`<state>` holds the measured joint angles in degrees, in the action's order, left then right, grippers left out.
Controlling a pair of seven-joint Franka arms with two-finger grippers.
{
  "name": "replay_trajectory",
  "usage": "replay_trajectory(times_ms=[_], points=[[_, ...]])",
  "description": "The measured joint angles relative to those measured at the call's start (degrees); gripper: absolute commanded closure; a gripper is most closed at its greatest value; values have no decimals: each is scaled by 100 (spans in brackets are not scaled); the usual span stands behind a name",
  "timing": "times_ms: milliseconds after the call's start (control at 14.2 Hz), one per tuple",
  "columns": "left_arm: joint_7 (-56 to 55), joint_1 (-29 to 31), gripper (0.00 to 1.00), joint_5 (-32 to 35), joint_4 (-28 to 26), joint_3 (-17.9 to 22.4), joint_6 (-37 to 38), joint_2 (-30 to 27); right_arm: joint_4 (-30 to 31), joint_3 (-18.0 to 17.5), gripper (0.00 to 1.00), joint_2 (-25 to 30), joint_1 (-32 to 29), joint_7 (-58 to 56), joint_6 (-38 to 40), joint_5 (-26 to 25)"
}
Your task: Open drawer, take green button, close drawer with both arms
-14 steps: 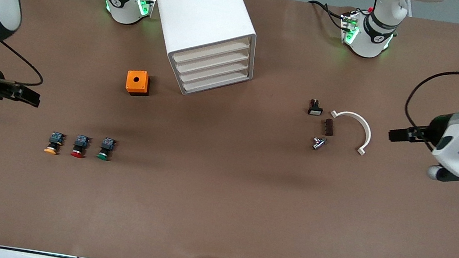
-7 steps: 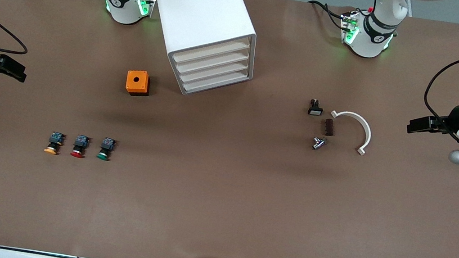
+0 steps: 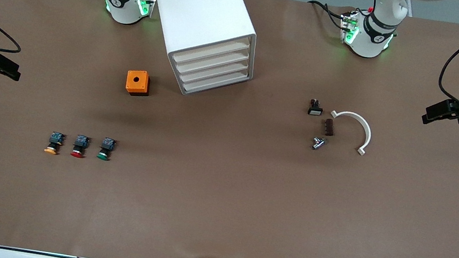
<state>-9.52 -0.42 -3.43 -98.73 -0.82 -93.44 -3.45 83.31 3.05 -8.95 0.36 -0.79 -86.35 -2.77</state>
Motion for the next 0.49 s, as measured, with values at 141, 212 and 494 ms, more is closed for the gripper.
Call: replay_trajectory(times_ms=[141, 212, 494], points=[[2, 1, 1, 0, 11, 13, -61, -111, 0, -8, 0, 0, 0, -1, -11, 0], [2, -1, 1, 0, 40, 12, -104, -126, -4, -19, 0, 0, 0, -1, -20, -1], [6, -6, 1, 0, 203, 12, -441, 50, -236, -43, 0, -1, 2, 0, -75, -3]])
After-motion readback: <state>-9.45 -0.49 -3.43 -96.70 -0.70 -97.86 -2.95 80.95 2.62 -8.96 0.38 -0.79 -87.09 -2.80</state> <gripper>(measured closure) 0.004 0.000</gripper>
